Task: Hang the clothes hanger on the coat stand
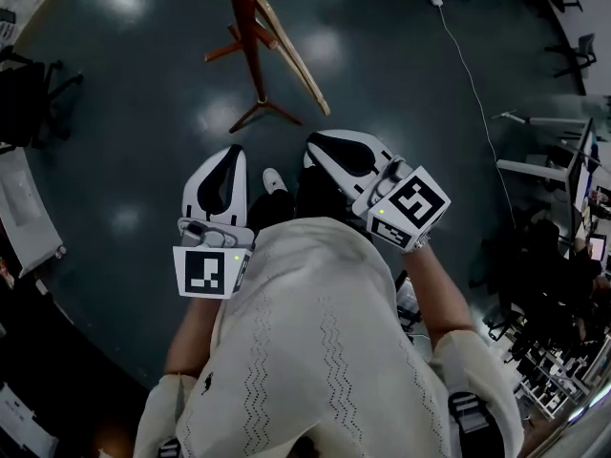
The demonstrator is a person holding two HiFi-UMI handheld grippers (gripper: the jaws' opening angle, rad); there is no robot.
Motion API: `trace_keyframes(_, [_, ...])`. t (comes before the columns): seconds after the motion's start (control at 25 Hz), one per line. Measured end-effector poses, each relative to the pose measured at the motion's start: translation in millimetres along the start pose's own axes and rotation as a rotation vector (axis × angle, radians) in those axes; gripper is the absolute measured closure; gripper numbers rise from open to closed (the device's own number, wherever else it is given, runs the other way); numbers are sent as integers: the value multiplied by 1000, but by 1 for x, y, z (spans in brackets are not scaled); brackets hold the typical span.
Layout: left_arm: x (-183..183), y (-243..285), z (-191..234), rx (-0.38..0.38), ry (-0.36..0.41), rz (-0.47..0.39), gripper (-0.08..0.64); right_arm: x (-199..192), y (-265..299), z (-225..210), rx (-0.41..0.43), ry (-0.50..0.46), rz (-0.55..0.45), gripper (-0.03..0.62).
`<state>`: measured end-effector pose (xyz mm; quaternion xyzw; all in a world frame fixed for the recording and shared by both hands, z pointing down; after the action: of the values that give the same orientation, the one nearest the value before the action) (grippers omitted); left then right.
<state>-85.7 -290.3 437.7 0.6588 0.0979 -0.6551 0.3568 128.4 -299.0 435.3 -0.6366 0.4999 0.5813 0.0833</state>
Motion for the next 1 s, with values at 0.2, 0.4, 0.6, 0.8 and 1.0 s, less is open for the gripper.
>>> trace_keyframes(0.2, [3, 9, -27, -36, 10, -2, 546, 8, -26, 5, 78, -147, 59, 557])
trace_keyframes(0.4, [1, 15, -42, -28, -1, 7, 546, 24, -49, 5, 122, -254, 28, 558])
trace_keyframes(0.6, [7, 27, -53, -33, 22, 11, 546, 23, -60, -6, 118, -247, -4, 563])
trace_keyframes(0.8, [10, 30, -58, -27, 31, 13, 546, 26, -59, -15, 116, -221, -14, 565])
trace_keyframes(1.0, [8, 31, -55, -9, 19, 19, 546, 23, -57, -20, 124, -228, 31, 565])
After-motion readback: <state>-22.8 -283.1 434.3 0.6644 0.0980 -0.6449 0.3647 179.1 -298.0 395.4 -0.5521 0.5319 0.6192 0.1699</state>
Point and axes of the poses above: the fingertips, and each gripper's own axes: y forward along the fingers, z to its left, x out of its top, the point moved 9 cm from there along -y, backward along the fingers, and after that the axes turned 13 degrees about z, right-handed, at the moved point
